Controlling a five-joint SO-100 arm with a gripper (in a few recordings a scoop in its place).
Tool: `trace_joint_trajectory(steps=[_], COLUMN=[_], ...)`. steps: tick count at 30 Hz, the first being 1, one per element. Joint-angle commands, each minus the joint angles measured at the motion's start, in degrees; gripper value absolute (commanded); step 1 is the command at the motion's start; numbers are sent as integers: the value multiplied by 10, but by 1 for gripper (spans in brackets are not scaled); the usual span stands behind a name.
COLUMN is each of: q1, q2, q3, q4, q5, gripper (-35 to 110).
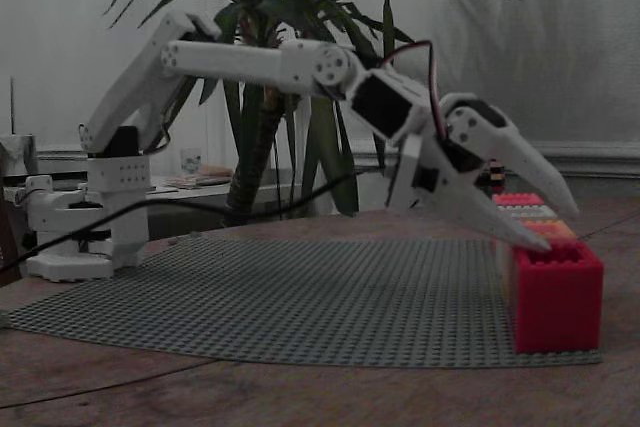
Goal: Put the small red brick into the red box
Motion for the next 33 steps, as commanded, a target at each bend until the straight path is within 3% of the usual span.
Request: trace_joint_trajectory(steps=[1, 4, 10, 19, 33], q1=[-6, -11, -53, -137, -177], q2=[171, 306, 592, 922, 1324], q3=[62, 163, 420, 870, 1141], q4=[6, 41, 249, 285, 401], q5=[15, 27, -20, -20, 9], gripper=[0, 0, 0, 0, 0])
